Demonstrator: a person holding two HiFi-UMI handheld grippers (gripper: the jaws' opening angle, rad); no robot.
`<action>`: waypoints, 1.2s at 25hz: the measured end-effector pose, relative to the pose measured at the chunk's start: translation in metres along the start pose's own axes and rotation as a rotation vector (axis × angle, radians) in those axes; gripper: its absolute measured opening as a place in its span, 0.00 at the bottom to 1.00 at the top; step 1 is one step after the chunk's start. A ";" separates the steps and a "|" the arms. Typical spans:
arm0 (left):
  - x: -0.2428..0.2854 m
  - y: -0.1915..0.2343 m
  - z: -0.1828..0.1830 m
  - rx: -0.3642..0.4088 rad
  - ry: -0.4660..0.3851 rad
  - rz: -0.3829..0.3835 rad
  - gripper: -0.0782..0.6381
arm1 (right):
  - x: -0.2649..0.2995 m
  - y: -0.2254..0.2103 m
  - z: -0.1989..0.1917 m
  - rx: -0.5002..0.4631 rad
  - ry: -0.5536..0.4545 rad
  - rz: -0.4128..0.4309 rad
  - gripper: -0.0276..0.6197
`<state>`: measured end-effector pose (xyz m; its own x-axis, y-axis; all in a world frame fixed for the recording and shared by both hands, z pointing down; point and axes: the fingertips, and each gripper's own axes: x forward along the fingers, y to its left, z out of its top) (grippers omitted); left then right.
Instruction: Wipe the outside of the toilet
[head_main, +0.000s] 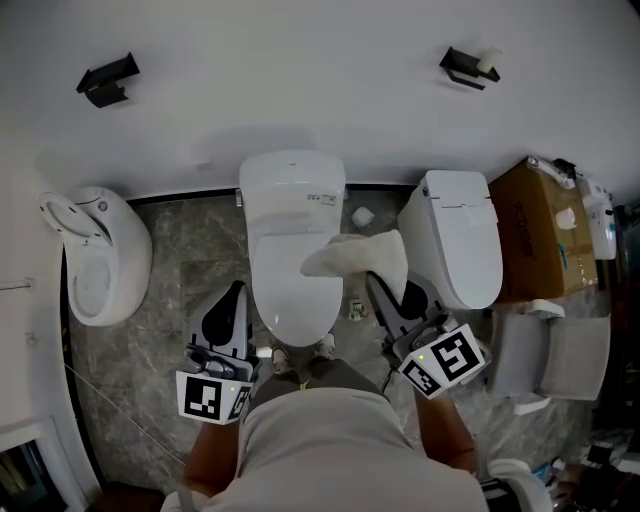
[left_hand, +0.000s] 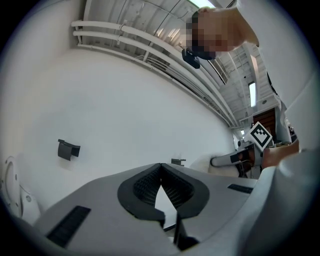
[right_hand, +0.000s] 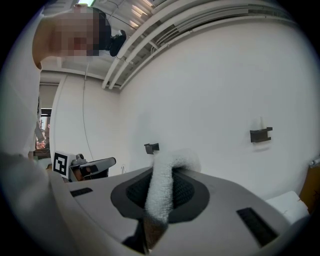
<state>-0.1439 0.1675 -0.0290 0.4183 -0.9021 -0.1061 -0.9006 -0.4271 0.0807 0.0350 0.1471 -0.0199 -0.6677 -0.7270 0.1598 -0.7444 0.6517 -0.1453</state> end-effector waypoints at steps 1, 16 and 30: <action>0.004 -0.001 -0.005 -0.001 0.007 0.002 0.13 | 0.004 -0.007 -0.004 -0.002 0.007 0.002 0.15; 0.089 0.013 -0.122 0.039 0.115 0.041 0.13 | 0.085 -0.140 -0.100 -0.005 0.059 0.006 0.15; 0.182 -0.005 -0.213 -0.039 0.090 0.029 0.13 | 0.148 -0.263 -0.187 -0.018 0.054 -0.056 0.15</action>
<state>-0.0386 -0.0077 0.1628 0.4030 -0.9151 -0.0143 -0.9078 -0.4016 0.1211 0.1311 -0.0914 0.2249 -0.6236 -0.7503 0.2193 -0.7803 0.6144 -0.1168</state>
